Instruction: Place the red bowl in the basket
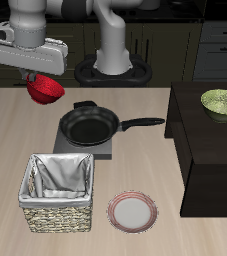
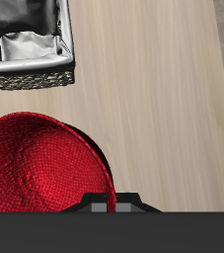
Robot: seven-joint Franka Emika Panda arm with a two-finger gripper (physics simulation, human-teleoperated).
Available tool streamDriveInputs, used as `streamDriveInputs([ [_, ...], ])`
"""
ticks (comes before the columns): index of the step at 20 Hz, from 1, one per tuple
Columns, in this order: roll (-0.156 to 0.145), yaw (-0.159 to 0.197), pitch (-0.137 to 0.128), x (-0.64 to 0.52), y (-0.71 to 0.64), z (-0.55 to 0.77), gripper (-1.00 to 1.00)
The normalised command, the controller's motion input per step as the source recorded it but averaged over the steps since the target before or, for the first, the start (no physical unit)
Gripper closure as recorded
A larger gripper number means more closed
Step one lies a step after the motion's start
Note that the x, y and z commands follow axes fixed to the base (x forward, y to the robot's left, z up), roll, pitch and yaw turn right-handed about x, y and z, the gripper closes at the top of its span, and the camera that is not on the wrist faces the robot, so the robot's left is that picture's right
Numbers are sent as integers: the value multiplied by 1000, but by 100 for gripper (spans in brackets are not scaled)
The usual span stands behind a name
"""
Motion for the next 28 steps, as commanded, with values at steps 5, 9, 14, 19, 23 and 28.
streamDriveInputs([
  [5,0,25,-5,200,259,56,100],
  [9,4,-11,9,295,244,51,100],
  [14,12,4,7,181,170,-10,100],
  [19,0,-10,4,315,102,77,100],
  [23,-34,28,-34,489,37,126,100],
  [28,-14,-3,11,389,46,79,100],
])
